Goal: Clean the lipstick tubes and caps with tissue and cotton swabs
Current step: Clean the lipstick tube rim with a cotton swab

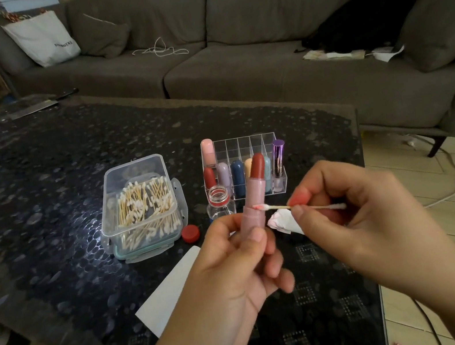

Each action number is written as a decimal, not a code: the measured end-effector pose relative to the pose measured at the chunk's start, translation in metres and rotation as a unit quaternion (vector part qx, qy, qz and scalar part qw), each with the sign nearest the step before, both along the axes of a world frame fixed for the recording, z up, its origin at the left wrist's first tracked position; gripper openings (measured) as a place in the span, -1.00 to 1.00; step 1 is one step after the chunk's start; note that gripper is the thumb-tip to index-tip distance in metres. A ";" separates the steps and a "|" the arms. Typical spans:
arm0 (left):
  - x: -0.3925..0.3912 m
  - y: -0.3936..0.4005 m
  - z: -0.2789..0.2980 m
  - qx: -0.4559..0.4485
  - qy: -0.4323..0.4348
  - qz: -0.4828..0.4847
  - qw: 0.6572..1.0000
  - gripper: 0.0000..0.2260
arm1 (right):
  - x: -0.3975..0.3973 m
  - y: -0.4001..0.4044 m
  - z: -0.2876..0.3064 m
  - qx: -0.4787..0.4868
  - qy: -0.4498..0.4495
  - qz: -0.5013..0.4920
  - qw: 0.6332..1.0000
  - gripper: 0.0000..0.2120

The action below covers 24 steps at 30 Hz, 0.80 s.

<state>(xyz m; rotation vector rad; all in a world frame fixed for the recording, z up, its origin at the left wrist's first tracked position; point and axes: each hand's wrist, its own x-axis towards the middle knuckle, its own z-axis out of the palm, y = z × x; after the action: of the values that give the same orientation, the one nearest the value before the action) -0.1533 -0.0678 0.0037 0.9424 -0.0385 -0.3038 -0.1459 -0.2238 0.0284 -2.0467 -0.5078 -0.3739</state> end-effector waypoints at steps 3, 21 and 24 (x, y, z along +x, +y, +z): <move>0.002 0.002 0.000 -0.032 0.020 -0.004 0.999 -0.87 | 0.000 0.000 0.000 0.004 0.004 0.002 1.000 -0.95; 0.001 0.000 -0.003 -0.041 0.016 0.009 0.999 -0.87 | 0.003 -0.001 -0.001 0.018 -0.006 -0.006 1.000 -0.95; 0.002 0.001 -0.002 -0.032 0.016 0.020 0.999 -0.86 | 0.002 -0.001 -0.001 0.012 -0.007 0.011 1.000 -0.92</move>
<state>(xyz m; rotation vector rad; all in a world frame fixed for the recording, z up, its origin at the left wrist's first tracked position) -0.1512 -0.0672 0.0014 0.8738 -0.0011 -0.2796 -0.1444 -0.2248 0.0274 -2.0161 -0.5310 -0.3802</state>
